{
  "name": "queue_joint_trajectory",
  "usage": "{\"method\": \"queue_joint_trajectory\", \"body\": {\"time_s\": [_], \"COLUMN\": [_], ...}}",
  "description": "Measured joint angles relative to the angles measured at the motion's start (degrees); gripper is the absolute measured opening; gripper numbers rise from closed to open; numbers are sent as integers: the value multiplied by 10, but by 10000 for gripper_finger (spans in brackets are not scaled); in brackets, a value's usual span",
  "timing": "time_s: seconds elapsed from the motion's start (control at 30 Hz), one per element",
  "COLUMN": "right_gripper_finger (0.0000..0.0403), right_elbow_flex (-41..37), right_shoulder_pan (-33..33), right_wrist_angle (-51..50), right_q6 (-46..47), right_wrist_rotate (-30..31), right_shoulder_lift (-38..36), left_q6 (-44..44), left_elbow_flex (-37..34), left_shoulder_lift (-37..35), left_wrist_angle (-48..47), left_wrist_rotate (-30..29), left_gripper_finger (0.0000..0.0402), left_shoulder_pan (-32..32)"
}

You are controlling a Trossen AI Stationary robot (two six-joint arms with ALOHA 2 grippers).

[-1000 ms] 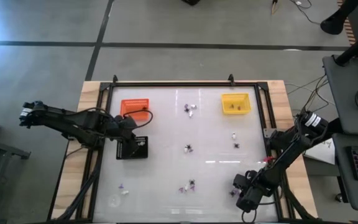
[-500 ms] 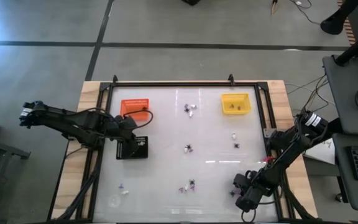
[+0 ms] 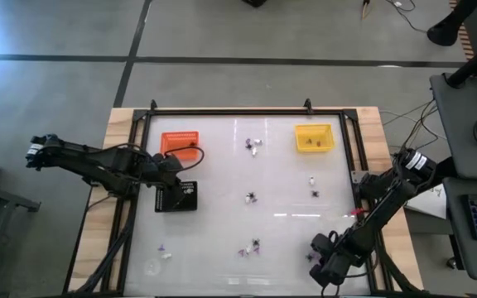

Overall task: Sort Halloween decoration
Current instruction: Put the purple witch hat toy into the yellow bin

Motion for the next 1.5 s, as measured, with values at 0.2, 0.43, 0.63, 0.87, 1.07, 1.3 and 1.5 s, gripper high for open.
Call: {"method": "queue_joint_trajectory", "body": {"time_s": [0.2, 0.43, 0.63, 0.87, 1.07, 1.3, 1.5], "right_gripper_finger": [9, 9, 9, 9, 9, 9, 9], "right_elbow_flex": [30, 32, 32, 32, 32, 32, 32], "right_shoulder_pan": [-33, -121, -236, -388, -504, -628, -730], "right_wrist_angle": [-74, -93, -110, -122, -147, -180, -206], "right_q6": [19, -32, -170, -329, -433, -529, -602], "right_wrist_rotate": [4, 14, 20, 23, 21, 21, 22], "right_shoulder_lift": [-1, -30, -67, -95, -98, -110, -128], "left_q6": [35, 64, 95, 129, 135, 135, 135], "left_elbow_flex": [0, 0, 0, 0, 0, 0, 0], "left_shoulder_lift": [-5, -24, -43, -67, -85, -101, -103], "left_wrist_angle": [0, -5, -16, -31, -62, -75, -75], "left_wrist_rotate": [0, 0, -1, -32, -46, -62, -63], "left_gripper_finger": [78, 78, 78, 78, 78, 78, 78], "left_shoulder_pan": [0, 0, 0, 0, 0, 0, 1]}}
